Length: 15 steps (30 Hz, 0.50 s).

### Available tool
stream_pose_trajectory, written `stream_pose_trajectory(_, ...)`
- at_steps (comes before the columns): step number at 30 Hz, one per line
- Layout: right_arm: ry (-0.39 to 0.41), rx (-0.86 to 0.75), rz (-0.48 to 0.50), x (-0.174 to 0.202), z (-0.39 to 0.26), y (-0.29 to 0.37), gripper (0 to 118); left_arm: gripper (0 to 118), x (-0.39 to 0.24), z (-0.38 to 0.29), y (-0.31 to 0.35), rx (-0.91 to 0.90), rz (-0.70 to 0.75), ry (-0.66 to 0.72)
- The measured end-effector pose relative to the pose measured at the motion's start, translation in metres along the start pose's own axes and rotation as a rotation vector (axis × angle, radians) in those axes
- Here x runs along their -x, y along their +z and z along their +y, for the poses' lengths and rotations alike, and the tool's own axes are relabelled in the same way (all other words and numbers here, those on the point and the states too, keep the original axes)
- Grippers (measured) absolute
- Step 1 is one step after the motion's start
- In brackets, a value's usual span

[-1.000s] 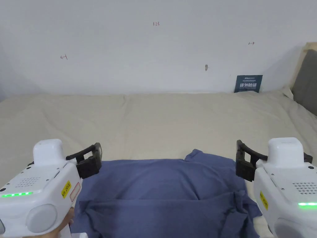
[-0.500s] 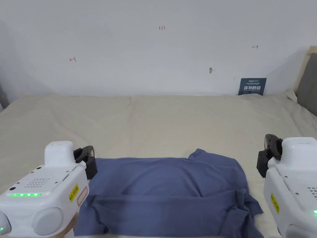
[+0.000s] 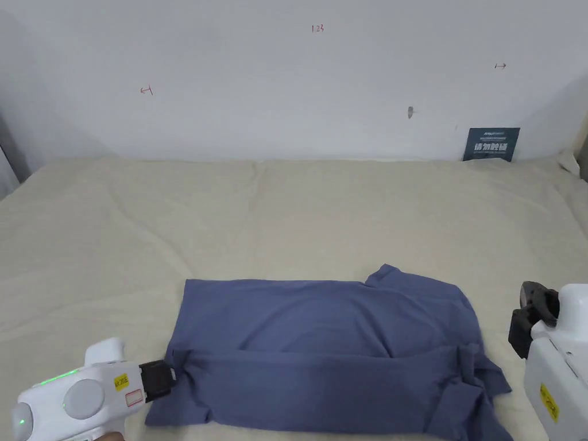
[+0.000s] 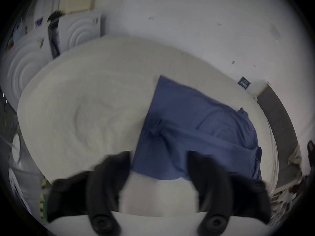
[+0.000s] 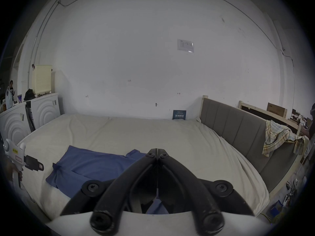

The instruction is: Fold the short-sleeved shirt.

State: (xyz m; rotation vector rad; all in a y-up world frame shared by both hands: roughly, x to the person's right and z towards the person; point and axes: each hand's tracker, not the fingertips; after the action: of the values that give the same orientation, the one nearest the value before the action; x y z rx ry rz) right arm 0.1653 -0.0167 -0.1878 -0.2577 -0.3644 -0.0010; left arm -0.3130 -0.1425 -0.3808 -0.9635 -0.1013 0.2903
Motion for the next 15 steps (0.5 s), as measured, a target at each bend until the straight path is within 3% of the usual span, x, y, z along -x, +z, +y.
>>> stream_pose_trajectory(1,0.0,0.009,-0.002,0.0,-0.002,-0.002,0,96,0.001,-0.002,-0.006,0.035,0.031,0.003)
stream_pose_trajectory(2,0.001,0.018,-0.003,0.0,-0.004,-0.005,0,105,0.004,-0.002,-0.012,0.055,0.055,-0.005)
stream_pose_trajectory(7,0.0,0.072,-0.01,-0.001,-0.015,-0.016,0,106,0.003,-0.009,-0.047,0.121,0.153,-0.128)
stream_pose_trajectory(9,-0.003,0.093,-0.017,-0.003,-0.021,-0.022,0,97,0.0,-0.013,-0.062,0.133,0.172,-0.134)
stream_pose_trajectory(11,0.005,0.114,-0.027,-0.002,-0.025,-0.026,0,72,-0.003,-0.016,-0.072,0.152,0.171,-0.159)
stream_pose_trajectory(14,0.018,0.151,-0.038,-0.003,-0.033,-0.034,0,58,-0.014,-0.028,-0.079,0.154,0.21,-0.22)
stream_pose_trajectory(15,0.018,0.164,-0.042,-0.003,-0.036,-0.036,0,45,-0.018,-0.027,-0.076,0.14,0.199,-0.232)
